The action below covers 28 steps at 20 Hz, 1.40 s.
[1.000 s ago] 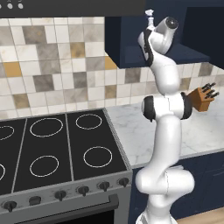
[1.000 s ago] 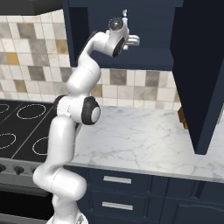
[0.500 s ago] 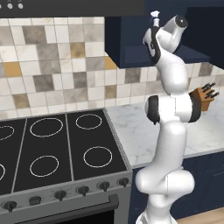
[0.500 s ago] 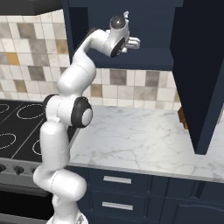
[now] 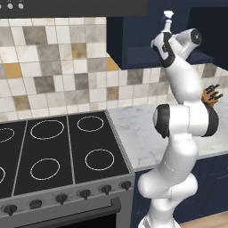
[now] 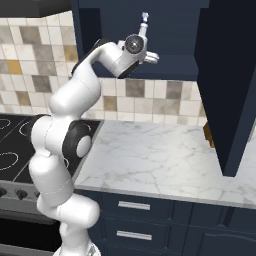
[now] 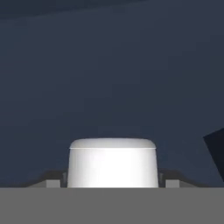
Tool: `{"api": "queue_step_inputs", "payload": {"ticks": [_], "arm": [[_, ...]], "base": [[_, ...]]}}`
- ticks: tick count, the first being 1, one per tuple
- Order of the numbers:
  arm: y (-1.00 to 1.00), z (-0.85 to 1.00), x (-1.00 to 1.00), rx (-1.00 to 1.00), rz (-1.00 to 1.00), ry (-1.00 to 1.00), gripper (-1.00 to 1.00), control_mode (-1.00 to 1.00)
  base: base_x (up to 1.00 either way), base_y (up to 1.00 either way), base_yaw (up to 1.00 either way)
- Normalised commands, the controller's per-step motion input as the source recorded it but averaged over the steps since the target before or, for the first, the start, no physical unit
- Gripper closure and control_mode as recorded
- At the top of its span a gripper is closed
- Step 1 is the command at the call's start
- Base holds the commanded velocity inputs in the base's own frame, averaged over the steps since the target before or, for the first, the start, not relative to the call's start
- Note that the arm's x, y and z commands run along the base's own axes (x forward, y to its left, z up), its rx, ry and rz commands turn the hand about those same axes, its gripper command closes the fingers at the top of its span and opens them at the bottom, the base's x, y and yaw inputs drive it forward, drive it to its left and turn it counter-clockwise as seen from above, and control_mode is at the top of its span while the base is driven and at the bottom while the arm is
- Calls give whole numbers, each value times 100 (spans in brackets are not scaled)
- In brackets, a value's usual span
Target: Locate and retrieve the spray and soap dispenser from the cabinet. Place them next to the sink.
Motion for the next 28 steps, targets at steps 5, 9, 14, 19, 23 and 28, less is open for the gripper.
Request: {"api": "queue_step_inputs", "payload": {"ticks": [5, 9, 14, 19, 23, 28], "arm": [[2, 38, -37, 3, 1, -12, 100, -100], [0, 41, -44, 0, 1, -14, 100, -100], [-6, 1, -65, 0, 0, -13, 100, -100], [-1, -5, -60, 0, 0, -8, 100, -100], [0, 14, -55, -3, 0, -2, 100, -100], [0, 40, -50, -10, 0, 0, 100, -100]], "base": [[0, 0, 0], [0, 0, 0], [0, 0, 0], [0, 0, 0], [0, 0, 0], [0, 0, 0]]}}
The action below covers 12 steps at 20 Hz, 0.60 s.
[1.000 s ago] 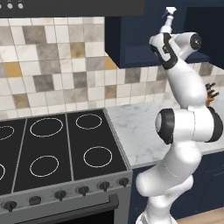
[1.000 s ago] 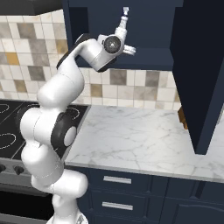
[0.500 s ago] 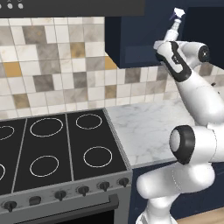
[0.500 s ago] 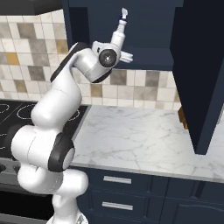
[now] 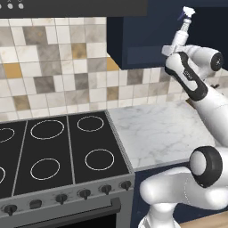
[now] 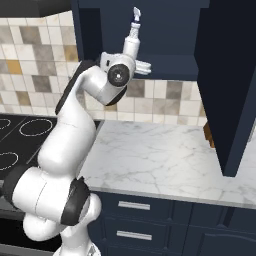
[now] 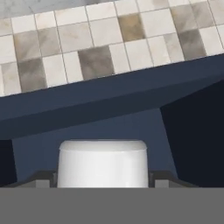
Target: Locate and retrieve the spray and soap dispenser from the cabinet. Place them next to the sink.
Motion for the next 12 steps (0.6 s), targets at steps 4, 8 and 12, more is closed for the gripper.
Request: {"api": "queue_step_inputs", "payload": {"ticks": [4, 8, 12], "arm": [[-4, -3, -76, -1, 0, 0, 100, -100], [-8, -4, -90, 0, 0, -1, 100, -100], [10, 0, -93, -4, 11, -1, 100, -100]], "base": [[0, 0, 0], [0, 0, 0], [0, 0, 0]]}}
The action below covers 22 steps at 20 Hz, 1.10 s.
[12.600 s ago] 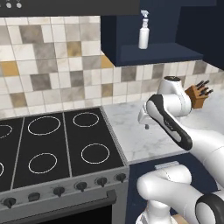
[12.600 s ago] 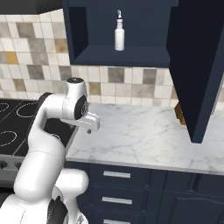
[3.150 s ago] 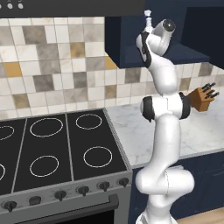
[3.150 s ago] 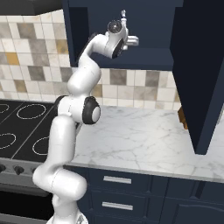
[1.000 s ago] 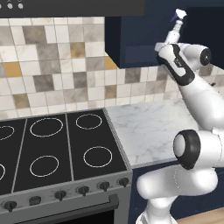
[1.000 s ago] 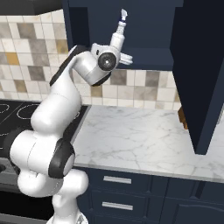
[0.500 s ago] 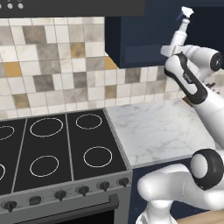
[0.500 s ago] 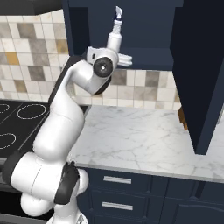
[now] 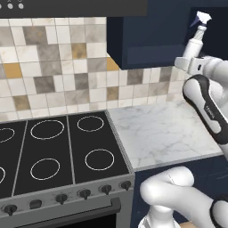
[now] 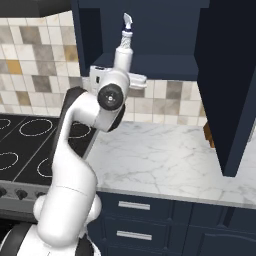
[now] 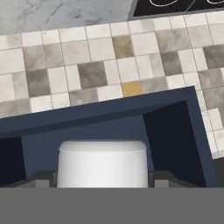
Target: Locate and retrieve the spray and soap dispenser from the cabinet. Place them next to the sink.
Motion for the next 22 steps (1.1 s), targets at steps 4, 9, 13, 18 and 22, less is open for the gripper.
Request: {"api": "queue_step_inputs", "payload": {"ticks": [4, 9, 13, 18, 22], "arm": [[13, -11, -100, -8, 18, -2, 100, -100], [19, -20, -97, -8, 18, -2, 100, -100], [24, -36, -80, -9, 24, -4, 100, -100], [32, -42, -57, -15, 28, -8, 100, -100], [36, -47, -41, -17, 32, -10, 100, -100]], "base": [[0, 0, 0], [0, 0, 0], [0, 0, 0], [0, 0, 0], [0, 0, 0]]}}
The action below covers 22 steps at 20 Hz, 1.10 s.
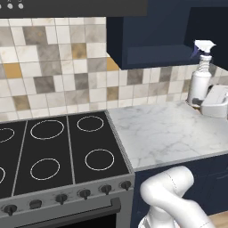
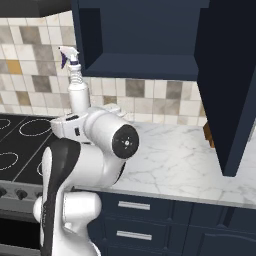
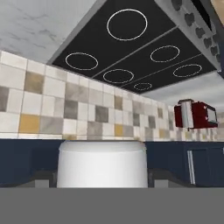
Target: Locate and retrieve the spray and soap dispenser from the cabinet. Place them next to the sink.
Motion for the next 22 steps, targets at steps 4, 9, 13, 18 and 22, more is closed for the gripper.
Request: {"api": "queue_step_inputs", "payload": {"ticks": [4, 9, 13, 18, 22], "arm": [[35, -54, -31, -9, 30, -7, 100, -100], [64, -54, -12, -5, 30, 0, 100, -100], [74, -67, -1, -7, 34, -1, 100, -100], [70, -80, 0, -7, 35, -6, 100, -100], [59, -88, -5, -1, 38, -17, 100, -100]], "base": [[0, 0, 0], [0, 0, 0], [0, 0, 0], [0, 0, 0], [0, 0, 0]]}}
